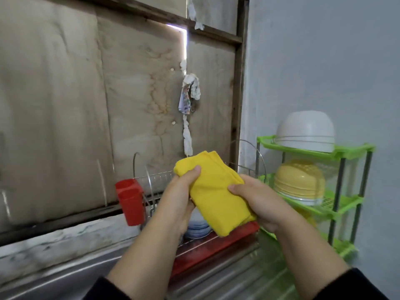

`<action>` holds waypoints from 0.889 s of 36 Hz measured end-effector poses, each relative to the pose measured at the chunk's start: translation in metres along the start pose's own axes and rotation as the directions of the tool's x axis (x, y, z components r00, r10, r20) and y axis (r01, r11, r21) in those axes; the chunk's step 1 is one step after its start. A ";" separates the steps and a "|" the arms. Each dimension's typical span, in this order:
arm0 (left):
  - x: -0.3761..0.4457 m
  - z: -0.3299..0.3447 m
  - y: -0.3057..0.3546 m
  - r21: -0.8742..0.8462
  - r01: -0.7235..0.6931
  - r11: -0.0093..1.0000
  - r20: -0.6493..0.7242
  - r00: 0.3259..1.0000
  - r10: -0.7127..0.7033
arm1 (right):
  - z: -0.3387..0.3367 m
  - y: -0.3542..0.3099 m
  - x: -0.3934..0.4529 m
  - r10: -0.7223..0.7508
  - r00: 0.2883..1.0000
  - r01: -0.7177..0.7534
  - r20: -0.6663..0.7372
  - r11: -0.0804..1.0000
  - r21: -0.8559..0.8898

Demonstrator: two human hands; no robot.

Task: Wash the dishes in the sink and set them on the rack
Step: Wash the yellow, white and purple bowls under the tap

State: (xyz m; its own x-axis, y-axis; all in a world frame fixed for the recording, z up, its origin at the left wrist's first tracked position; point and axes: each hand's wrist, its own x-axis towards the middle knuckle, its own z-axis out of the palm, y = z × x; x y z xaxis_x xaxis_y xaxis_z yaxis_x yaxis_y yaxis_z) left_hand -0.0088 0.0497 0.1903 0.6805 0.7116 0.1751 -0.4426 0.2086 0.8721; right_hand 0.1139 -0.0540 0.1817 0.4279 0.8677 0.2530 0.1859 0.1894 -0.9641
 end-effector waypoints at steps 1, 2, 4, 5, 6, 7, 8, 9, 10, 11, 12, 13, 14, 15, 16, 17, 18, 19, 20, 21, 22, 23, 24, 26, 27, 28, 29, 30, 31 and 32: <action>-0.010 -0.011 0.001 -0.017 0.028 0.999 -0.030 0.999 -0.029 | 0.012 0.004 -0.007 0.013 1.000 -0.014 0.013 0.998 0.068; -0.018 -0.021 0.001 -0.022 0.040 0.999 -0.061 0.997 -0.041 | 0.022 0.008 -0.012 0.026 0.999 -0.029 0.022 0.991 0.128; -0.032 -0.041 -0.002 -0.007 0.041 0.999 -0.123 0.992 -0.041 | 0.044 0.016 -0.022 0.045 0.997 -0.058 0.057 0.969 0.240; -0.037 -0.049 -0.004 0.012 0.039 0.999 -0.149 0.988 -0.036 | 0.054 0.020 -0.027 0.040 0.996 -0.062 0.078 0.955 0.291; -0.043 -0.057 -0.006 0.028 0.039 0.999 -0.174 0.984 -0.034 | 0.064 0.025 -0.031 0.044 0.994 -0.075 0.097 0.937 0.341; -0.052 -0.065 -0.007 0.043 0.041 0.998 -0.196 0.980 -0.032 | 0.074 0.032 -0.036 0.058 0.991 -0.101 0.119 0.914 0.392; -0.054 -0.066 -0.008 0.046 0.036 0.998 -0.201 0.979 -0.026 | 0.077 0.033 -0.039 0.068 0.990 -0.116 0.124 0.896 0.429; -0.064 -0.078 -0.009 0.045 0.034 0.998 -0.231 0.973 -0.022 | 0.090 0.039 -0.045 0.091 0.984 -0.150 0.150 0.882 0.447; -0.069 -0.084 -0.011 0.049 0.027 0.998 -0.241 0.970 -0.015 | 0.098 0.043 -0.048 0.098 0.980 -0.167 0.175 0.883 0.438; -0.074 -0.089 -0.011 0.050 0.021 0.999 -0.248 0.969 -0.008 | 0.105 0.047 -0.051 0.103 0.974 -0.180 0.203 0.895 0.409; -0.083 -0.100 -0.013 0.054 0.031 0.998 -0.275 0.961 -0.015 | 0.116 0.054 -0.056 0.138 0.964 -0.218 0.226 0.898 0.382; -0.086 -0.101 -0.012 0.052 0.043 0.998 -0.280 0.960 -0.027 | 0.119 0.057 -0.058 0.151 0.960 -0.232 0.237 0.903 0.362; -0.090 -0.105 -0.012 0.052 0.063 0.997 -0.291 0.956 -0.045 | 0.123 0.061 -0.059 0.171 0.953 -0.254 0.249 0.901 0.351; -0.096 -0.114 -0.014 0.047 0.087 0.995 -0.325 0.943 -0.067 | 0.131 0.068 -0.062 0.201 0.939 -0.296 0.281 0.886 0.358; -0.099 -0.120 -0.015 0.030 0.102 0.994 -0.342 0.936 -0.086 | 0.137 0.071 -0.065 0.220 0.928 -0.326 0.302 0.872 0.366; -0.104 -0.125 -0.017 0.005 0.111 0.994 -0.357 0.928 -0.102 | 0.142 0.077 -0.067 0.225 0.919 -0.345 0.324 0.857 0.383; -0.109 -0.130 -0.020 -0.022 0.116 0.993 -0.367 0.923 -0.116 | 0.146 0.083 -0.068 0.233 0.910 -0.367 0.343 0.838 0.404; -0.114 -0.135 -0.022 -0.049 0.119 0.992 -0.379 0.916 -0.129 | 0.150 0.088 -0.069 0.238 0.903 -0.385 0.358 0.820 0.424; -0.118 -0.141 -0.025 -0.069 0.121 0.990 -0.394 0.909 -0.139 | 0.154 0.092 -0.069 0.240 0.896 -0.400 0.374 0.805 0.439; -0.121 -0.145 -0.028 -0.087 0.119 0.989 -0.402 0.904 -0.144 | 0.157 0.095 -0.069 0.234 0.890 -0.408 0.392 0.793 0.452; -0.124 -0.150 -0.030 -0.096 0.103 0.990 -0.411 0.902 -0.134 | 0.160 0.098 -0.069 0.228 0.885 -0.414 0.405 0.783 0.464; -0.126 -0.155 -0.032 -0.088 0.085 0.992 -0.417 0.901 -0.115 | 0.163 0.101 -0.067 0.227 0.880 -0.423 0.416 0.773 0.472; -0.128 -0.160 -0.034 -0.071 0.063 0.995 -0.426 0.901 -0.088 | 0.165 0.103 -0.067 0.229 0.876 -0.432 0.425 0.765 0.478; -0.130 -0.169 -0.037 -0.023 0.031 0.999 -0.438 0.898 -0.038 | 0.166 0.109 -0.064 0.240 0.865 -0.448 0.440 0.762 0.467; -0.132 -0.173 -0.038 -0.002 0.028 1.000 -0.448 0.893 -0.026 | 0.167 0.114 -0.061 0.254 0.854 -0.467 0.453 0.758 0.455; -0.133 -0.177 -0.038 0.021 0.030 0.999 -0.446 0.895 -0.017 | 0.165 0.116 -0.060 0.263 0.848 -0.477 0.460 0.757 0.447; -0.135 -0.180 -0.040 0.046 0.038 0.998 -0.442 0.897 -0.014 | 0.165 0.119 -0.058 0.272 0.841 -0.486 0.467 0.761 0.431; -0.137 -0.184 -0.042 0.077 0.052 0.996 -0.443 0.897 -0.012 | 0.164 0.123 -0.056 0.281 0.834 -0.491 0.476 0.771 0.406; -0.138 -0.187 -0.046 0.111 0.064 0.992 -0.449 0.894 -0.008 | 0.163 0.126 -0.054 0.284 0.830 -0.485 0.480 0.791 0.372; -0.138 -0.190 -0.050 0.151 0.078 0.985 -0.462 0.887 0.000 | 0.163 0.128 -0.053 0.281 0.831 -0.470 0.480 0.816 0.336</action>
State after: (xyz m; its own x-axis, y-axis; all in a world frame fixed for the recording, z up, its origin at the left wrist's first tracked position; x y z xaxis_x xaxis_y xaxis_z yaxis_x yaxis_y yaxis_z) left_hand -0.1918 0.0688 0.0358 0.3336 0.9411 -0.0555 -0.2947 0.1600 0.9421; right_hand -0.0290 -0.0013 0.0317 -0.0173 0.9950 -0.0988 -0.3465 -0.0987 -0.9328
